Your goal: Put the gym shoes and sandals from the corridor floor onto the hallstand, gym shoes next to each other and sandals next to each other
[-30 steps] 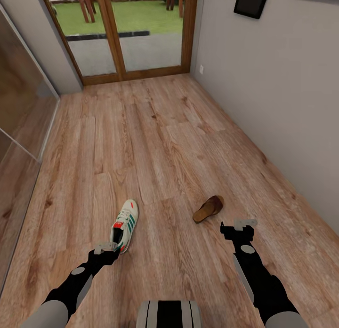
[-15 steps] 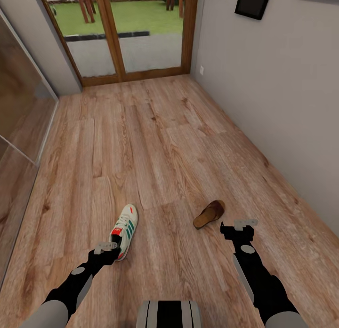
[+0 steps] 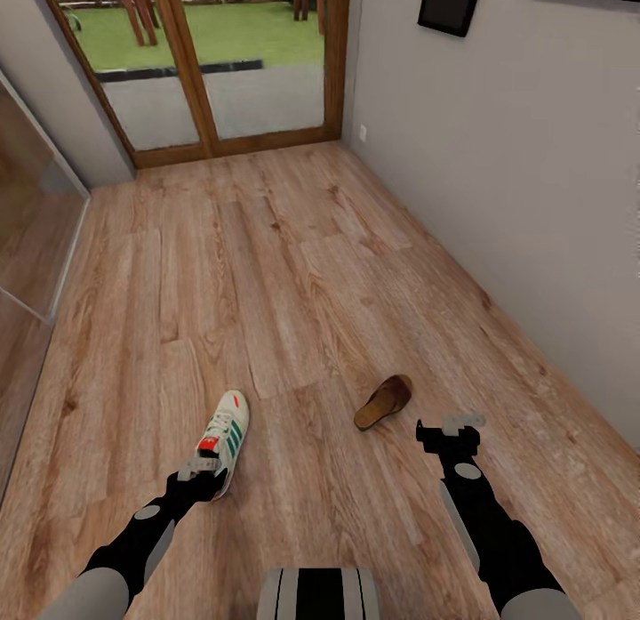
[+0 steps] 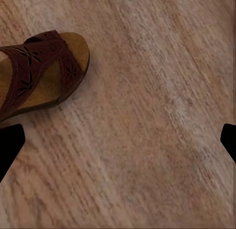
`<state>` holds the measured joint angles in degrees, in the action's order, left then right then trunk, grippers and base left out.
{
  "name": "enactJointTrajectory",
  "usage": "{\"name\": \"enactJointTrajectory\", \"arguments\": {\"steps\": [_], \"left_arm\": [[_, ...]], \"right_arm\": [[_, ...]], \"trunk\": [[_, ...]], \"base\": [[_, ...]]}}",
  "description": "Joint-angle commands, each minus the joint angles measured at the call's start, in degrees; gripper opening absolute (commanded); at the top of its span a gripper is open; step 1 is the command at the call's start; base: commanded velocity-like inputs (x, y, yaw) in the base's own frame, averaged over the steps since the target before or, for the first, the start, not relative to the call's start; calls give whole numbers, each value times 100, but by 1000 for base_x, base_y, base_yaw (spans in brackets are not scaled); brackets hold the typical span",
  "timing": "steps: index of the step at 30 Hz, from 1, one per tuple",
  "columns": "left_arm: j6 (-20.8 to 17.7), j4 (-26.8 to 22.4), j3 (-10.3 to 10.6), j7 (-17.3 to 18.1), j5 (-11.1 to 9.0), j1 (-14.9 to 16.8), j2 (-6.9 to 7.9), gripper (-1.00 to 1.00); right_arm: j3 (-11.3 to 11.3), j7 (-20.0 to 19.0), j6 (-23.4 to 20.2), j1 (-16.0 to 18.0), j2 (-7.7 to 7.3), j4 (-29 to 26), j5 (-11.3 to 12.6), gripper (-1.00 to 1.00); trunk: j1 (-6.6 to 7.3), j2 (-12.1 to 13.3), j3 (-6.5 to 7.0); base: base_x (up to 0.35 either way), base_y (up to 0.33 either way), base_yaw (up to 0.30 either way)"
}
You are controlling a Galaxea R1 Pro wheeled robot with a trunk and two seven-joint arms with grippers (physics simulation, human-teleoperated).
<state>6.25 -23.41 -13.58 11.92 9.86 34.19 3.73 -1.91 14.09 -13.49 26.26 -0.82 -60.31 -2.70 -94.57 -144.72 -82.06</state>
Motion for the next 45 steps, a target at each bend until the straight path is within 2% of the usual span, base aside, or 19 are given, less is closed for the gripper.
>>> {"name": "enactJointTrajectory", "arguments": {"steps": [1,7,12,27,30,45], "left_arm": [[24,3,-49,38,60,3,-4,100],[25,3,-41,38,68,3,-2,100],[25,3,-40,38,69,4,3,100],[34,2,-30,38,69,2,13,100],[34,1,-25,38,69,5,13,100],[44,2,-39,34,65,-16,13,100]], "right_arm": [[-20,33,-49,2,-6,-7,-29,100],[-20,33,-49,2,-6,-15,-21,100],[-20,33,-49,0,-6,-16,-20,100],[-20,33,-49,1,-6,-16,-20,100],[-20,33,-49,2,-6,-16,-20,100],[-20,33,-49,2,-6,-16,-21,100]], "trunk": [[1,-1,-3],[1,-1,-2],[-12,-8,-116],[-12,-8,-183],[-20,-12,-250],[-20,-12,-251]], "base": [[0,0,-80],[0,0,-25],[0,0,-3],[0,0,0],[0,0,0],[0,0,0]]}}
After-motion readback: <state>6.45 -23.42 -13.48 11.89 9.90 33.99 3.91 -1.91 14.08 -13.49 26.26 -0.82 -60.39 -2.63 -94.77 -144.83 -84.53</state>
